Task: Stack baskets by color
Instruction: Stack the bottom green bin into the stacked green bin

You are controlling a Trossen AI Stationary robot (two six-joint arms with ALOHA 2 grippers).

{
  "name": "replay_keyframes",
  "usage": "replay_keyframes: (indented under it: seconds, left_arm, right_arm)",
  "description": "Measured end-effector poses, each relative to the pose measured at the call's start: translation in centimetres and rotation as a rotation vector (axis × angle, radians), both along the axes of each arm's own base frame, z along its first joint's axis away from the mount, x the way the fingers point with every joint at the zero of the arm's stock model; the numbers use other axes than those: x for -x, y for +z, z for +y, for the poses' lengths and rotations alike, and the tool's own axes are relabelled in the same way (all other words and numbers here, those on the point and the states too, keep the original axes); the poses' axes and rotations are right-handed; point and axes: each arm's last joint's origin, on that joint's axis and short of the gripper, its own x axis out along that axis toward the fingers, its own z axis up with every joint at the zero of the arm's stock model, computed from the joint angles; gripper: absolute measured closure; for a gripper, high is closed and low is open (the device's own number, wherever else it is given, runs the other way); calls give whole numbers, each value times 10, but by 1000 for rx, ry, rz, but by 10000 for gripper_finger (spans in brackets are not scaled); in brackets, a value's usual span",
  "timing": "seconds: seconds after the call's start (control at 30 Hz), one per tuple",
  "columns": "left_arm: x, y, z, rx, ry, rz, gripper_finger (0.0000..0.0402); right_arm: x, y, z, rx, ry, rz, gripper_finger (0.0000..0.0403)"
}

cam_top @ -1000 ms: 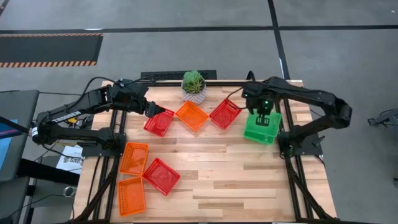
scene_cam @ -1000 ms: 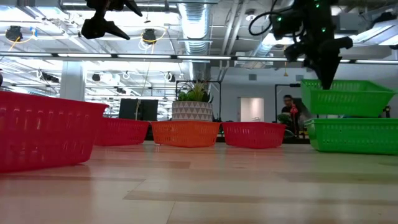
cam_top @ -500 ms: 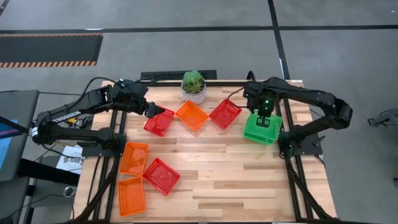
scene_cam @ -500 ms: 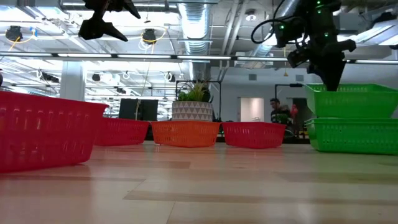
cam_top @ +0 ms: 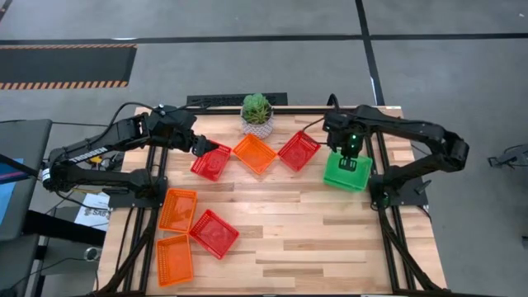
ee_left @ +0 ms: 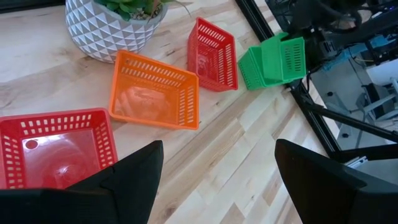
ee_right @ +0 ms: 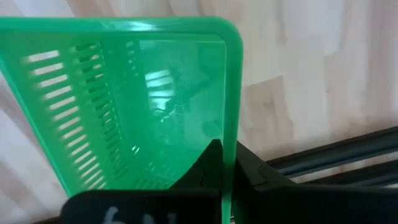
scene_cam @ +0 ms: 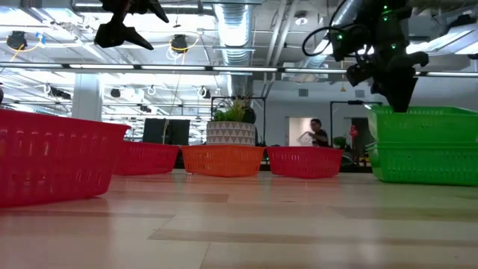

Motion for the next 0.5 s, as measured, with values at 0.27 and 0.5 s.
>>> replay_keyframes:
  seconds: [0.27,0.5]
  left_arm:
    - [0,0,0,0,9,0,105]
    - [0,0,0,0,10,0,105]
  right_arm:
    - [0,-9,0,-3,3,-5,371]
    - [1,-20,-1,-8,3,-14,346]
